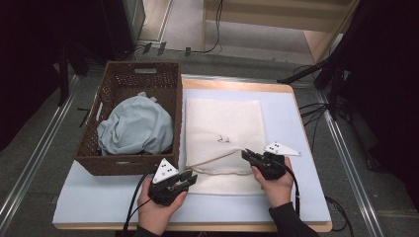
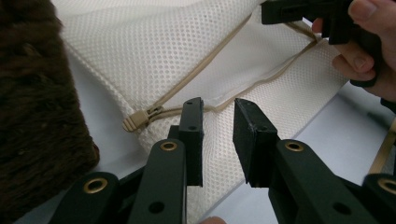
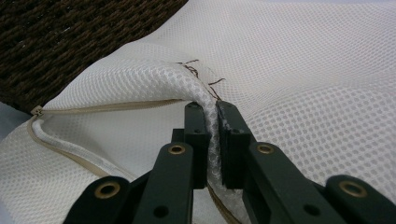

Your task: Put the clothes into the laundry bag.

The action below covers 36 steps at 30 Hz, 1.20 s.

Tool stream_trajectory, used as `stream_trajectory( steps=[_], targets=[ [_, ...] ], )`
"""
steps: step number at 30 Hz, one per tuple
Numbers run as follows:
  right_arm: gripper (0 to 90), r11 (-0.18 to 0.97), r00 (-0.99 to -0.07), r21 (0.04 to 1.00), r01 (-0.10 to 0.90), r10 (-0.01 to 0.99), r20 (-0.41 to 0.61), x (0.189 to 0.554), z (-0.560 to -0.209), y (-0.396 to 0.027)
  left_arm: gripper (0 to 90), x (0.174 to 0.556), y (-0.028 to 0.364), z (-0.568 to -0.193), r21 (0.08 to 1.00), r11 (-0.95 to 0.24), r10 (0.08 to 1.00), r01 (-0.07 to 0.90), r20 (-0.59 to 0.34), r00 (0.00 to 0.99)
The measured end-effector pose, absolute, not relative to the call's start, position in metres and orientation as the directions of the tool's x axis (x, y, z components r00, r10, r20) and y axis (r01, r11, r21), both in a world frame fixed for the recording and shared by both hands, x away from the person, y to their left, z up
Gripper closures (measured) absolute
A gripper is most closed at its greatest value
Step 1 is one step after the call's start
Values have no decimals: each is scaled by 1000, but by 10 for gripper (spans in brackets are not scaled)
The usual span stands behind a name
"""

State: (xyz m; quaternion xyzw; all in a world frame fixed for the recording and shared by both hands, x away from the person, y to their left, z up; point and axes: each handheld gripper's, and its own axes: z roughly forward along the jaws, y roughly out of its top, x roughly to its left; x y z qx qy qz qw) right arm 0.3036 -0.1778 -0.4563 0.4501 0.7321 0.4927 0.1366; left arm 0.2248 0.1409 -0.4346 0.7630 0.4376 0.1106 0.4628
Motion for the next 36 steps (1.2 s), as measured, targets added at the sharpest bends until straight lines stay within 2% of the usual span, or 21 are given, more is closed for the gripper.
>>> stream_trajectory(
  steps=[14, 23, 36],
  targets=[
    [847, 118, -554, 839, 531, 797, 239, 304, -459, -178, 737, 223, 149, -414, 826, -156, 783, 541, -230, 577],
    [847, 122, -554, 836, 535, 798, 238, 304, -459, -178, 843, 223, 150, -399, 842, -157, 800, 516, -198, 566],
    [848, 128, -553, 832, 539, 799, 236, 304, -462, -178, 817, 233, 161, -383, 854, -120, 810, 506, -210, 547]
  ],
)
